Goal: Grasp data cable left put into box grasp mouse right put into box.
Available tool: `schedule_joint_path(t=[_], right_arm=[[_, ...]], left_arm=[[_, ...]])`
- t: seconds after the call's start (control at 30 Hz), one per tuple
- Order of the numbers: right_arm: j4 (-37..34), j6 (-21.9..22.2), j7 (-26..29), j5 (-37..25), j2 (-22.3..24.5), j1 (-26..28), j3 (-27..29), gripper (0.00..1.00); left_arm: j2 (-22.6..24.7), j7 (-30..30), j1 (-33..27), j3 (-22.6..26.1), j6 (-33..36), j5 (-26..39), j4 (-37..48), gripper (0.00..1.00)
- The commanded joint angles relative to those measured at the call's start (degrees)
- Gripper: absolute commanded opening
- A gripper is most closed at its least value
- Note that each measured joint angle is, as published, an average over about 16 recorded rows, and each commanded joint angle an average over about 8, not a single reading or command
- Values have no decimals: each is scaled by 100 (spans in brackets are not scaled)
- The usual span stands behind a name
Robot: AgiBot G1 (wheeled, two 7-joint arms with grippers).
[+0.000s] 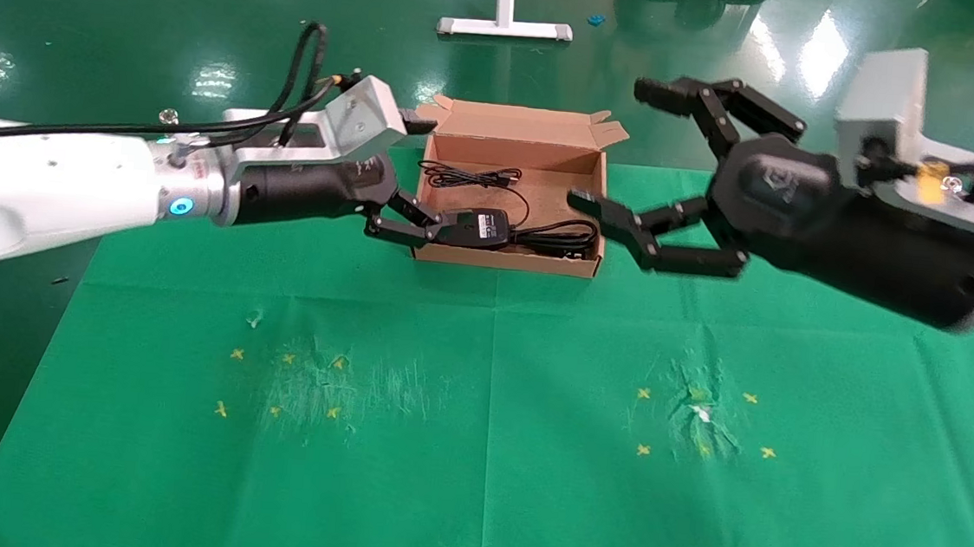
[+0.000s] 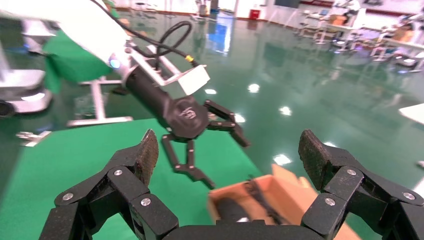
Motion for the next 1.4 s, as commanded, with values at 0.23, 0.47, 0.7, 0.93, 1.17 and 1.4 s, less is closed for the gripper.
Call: schedule_joint_path(t=[0.23, 0.47, 0.7, 0.93, 1.17, 1.4], right_arm=[[926, -311, 720, 383, 544, -487, 42, 100], [1748, -587, 1360, 724, 1026, -920, 80, 100], [2283, -767, 1776, 946, 1341, -1201, 103, 100], [2303, -776, 1792, 958, 1355, -1211, 100, 100], [2302, -775, 1790, 960, 1356, -1210, 97, 100], [2317, -777, 1793, 969, 1365, -1217, 96, 100]], left_arm=[[-465, -370, 556, -627, 619, -416, -636, 100], [-878, -698, 1050, -1184, 1169, -785, -1200, 100], [-1286, -1023, 1538, -1735, 1713, -1150, -1758, 100], [-1693, -1347, 2025, -2284, 2255, -1515, -2315, 100], [-2104, -1673, 2516, -2838, 2802, -1882, -2876, 100], [-2449, -1941, 2929, -3307, 3266, -2190, -3353, 100]])
